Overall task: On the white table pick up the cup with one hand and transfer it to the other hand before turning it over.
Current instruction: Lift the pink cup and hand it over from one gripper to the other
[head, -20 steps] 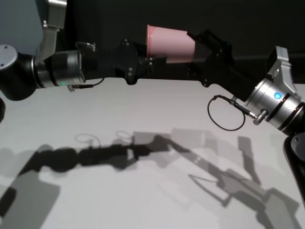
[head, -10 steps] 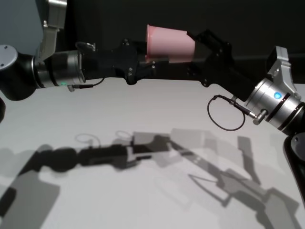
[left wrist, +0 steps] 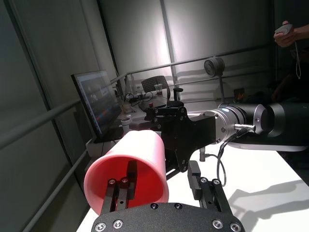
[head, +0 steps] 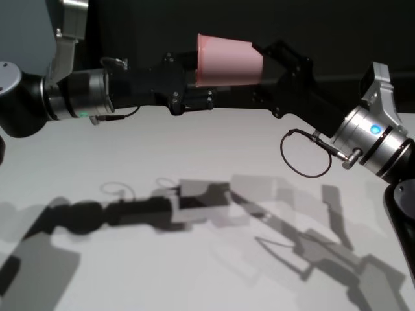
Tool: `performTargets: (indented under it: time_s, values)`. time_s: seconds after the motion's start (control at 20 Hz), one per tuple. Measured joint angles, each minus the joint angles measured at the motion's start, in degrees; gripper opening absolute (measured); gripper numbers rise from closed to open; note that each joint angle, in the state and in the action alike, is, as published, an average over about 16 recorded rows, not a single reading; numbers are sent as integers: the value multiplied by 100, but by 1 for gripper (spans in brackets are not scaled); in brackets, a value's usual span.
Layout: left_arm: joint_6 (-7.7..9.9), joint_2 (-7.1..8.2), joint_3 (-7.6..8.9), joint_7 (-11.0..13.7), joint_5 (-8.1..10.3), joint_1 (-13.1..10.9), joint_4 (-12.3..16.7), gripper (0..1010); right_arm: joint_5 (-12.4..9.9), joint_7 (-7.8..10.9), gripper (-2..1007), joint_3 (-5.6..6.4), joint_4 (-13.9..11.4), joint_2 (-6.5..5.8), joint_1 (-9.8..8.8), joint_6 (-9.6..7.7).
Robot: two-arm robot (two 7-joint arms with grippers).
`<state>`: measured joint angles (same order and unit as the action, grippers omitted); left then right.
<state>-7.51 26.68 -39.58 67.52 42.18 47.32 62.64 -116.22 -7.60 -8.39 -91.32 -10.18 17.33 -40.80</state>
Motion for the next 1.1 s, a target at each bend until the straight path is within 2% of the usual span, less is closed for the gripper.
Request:
performTargets:
  time_s: [0.3,0.55,0.8,1.1]
  values:
    - [0,0,0,0,0,0,0,821,0,-1,736,0,0,0,0,0]
    - [0,0,0,0,0,0,0,929,0,-1,736,0,0,0,0,0]
    - [-2,16,0,-17,-12,-3,24,987,0,-1,736,0,0,0,0,0]
    - [-8,72,5,-60,-37,-32,90,1001,0,-1,736,0,0,0,0,0]
